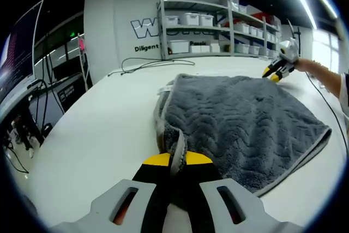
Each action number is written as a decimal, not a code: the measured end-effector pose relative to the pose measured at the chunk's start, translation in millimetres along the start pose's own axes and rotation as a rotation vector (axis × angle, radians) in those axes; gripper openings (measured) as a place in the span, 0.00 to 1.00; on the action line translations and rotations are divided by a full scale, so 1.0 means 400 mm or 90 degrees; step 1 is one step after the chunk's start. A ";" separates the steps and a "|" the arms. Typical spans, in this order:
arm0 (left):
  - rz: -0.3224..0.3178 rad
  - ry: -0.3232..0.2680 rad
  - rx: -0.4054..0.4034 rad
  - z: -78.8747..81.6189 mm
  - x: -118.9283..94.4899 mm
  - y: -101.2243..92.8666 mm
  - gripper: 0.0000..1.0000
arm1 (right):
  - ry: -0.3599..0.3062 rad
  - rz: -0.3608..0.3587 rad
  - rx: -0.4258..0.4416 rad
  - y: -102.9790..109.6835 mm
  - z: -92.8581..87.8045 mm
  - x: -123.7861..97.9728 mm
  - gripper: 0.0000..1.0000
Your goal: Open the folded towel by lifting each exposed corner and separating the folded layers until the towel lies flat within the target outline without major curled edges
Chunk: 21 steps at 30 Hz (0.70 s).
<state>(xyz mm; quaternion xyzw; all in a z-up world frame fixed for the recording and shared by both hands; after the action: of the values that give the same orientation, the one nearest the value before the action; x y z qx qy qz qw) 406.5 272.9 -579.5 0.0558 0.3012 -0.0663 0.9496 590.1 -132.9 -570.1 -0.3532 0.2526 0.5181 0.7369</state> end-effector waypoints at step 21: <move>0.000 -0.003 -0.004 -0.007 -0.006 -0.007 0.06 | 0.001 0.003 -0.003 -0.008 0.006 0.007 0.19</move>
<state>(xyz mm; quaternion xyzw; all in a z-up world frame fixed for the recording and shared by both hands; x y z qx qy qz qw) 402.4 270.9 -580.5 0.0525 0.2994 -0.0652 0.9505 594.2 -129.9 -570.0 -0.3551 0.2528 0.5199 0.7346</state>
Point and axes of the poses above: the point that each gripper's makers call its tool centre point, and the gripper's own axes: x roughly forward along the fingers, y roughly to its left, z roughly out of its top, the point moved 4 cm from there along -x, roughly backward along the fingers, and after that the axes turned 9 degrees about y, right-handed, at the moved point
